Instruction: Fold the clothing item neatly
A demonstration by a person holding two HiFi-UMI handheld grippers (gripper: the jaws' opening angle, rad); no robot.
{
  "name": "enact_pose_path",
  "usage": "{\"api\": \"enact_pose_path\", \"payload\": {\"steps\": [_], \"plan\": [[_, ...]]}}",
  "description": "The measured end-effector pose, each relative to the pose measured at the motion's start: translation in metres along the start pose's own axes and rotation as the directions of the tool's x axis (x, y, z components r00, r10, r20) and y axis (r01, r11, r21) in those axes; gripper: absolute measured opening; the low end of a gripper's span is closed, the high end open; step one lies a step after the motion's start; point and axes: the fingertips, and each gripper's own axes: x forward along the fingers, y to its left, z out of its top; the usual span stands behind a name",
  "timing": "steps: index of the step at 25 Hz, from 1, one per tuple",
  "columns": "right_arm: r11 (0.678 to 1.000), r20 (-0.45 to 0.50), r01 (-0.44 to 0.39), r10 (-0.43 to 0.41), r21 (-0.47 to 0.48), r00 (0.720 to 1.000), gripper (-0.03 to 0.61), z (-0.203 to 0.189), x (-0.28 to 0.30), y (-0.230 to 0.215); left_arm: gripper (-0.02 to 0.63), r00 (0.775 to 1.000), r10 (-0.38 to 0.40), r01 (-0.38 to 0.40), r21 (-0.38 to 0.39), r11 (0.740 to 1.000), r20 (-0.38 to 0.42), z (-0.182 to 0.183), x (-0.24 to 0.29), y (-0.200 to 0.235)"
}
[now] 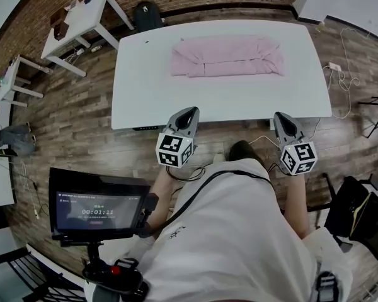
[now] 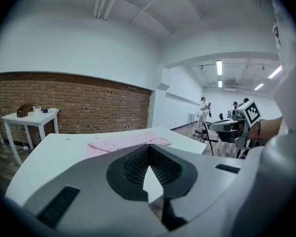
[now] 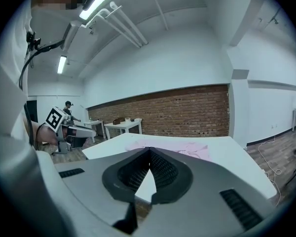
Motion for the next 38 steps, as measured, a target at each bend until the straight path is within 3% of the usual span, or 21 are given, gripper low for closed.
{"api": "enact_pose_path", "payload": {"steps": [8,16,21,27,33,38], "plan": [[0.999,0.042,-0.028,0.028,0.015,0.999,0.005,0.010,-0.018,0.004,0.002,1.000,-0.027,0.027,0.012,1.000,0.013,0.006,-0.005,-0.029],[0.998,0.016,-0.063,0.063,-0.001,0.998,0.005,0.017,-0.029,0.026,0.002,1.000,-0.025,0.024,0.005,1.000,0.011,0.009,-0.017,-0.041],[0.998,0.037,-0.061,0.061,0.006,0.997,0.005,-0.015,-0.117,0.017,0.002,0.999,0.006,-0.006,0.002,1.000,0.042,-0.006,-0.047,-0.122],[0.998,0.023,-0.059,0.059,0.008,0.998,0.005,-0.017,-0.124,0.022,0.002,0.999,0.022,-0.020,-0.031,0.999,0.036,-0.009,-0.056,-0.120],[0.996,0.051,-0.086,0.087,-0.030,0.995,0.005,-0.057,-0.248,0.051,0.002,0.997,0.046,-0.045,-0.014,0.999,0.068,-0.049,-0.134,-0.227],[0.995,0.013,-0.101,0.101,-0.005,0.995,0.005,-0.077,-0.269,0.048,0.002,0.996,0.079,-0.078,-0.022,0.997,0.043,-0.067,-0.151,-0.244]]}}
